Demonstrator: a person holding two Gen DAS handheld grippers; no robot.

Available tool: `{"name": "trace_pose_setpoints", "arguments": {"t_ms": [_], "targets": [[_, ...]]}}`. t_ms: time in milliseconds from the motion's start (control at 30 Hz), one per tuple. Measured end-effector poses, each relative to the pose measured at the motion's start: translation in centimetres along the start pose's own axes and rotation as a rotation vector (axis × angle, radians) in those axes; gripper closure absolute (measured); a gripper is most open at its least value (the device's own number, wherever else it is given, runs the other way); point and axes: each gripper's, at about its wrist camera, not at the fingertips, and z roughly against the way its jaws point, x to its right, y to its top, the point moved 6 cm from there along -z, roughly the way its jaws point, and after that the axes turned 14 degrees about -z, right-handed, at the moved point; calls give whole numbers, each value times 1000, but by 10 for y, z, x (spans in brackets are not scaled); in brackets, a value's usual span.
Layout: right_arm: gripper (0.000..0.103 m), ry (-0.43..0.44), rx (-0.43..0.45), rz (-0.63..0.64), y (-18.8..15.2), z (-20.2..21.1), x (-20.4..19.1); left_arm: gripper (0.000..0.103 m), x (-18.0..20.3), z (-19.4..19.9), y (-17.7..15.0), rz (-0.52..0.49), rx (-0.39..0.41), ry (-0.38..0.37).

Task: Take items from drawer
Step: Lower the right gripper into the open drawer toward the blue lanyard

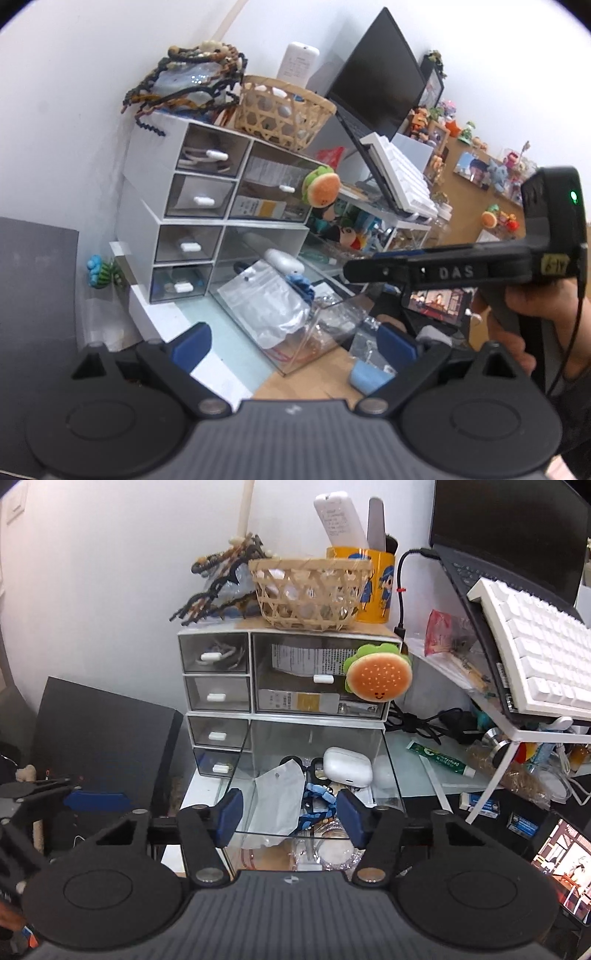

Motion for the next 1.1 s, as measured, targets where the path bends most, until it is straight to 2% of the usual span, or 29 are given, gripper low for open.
{"name": "trace_pose_setpoints", "arguments": {"t_ms": [333,533,700,800,900,1100], "targets": [[48,-37,-72,48,4,-21,-5,7,-3,-6,-7,-11,-17,26],[48,-53,-87,48,6,-30,-3,9,-2,-9,-9,-21,-33,45],[50,-78,-95,75,9,-36,-7,9,-1,-4,-11,-38,-14,40],[50,-93,-101,86,10,-40,-8,9,-4,-3,-10,-43,-14,67],[50,-106,-115,91,9,-47,-9,9,-7,0,-9,-30,4,62],[50,-132,-143,101,9,-59,-10,9,-16,-4,-14,-7,-26,68]]}}
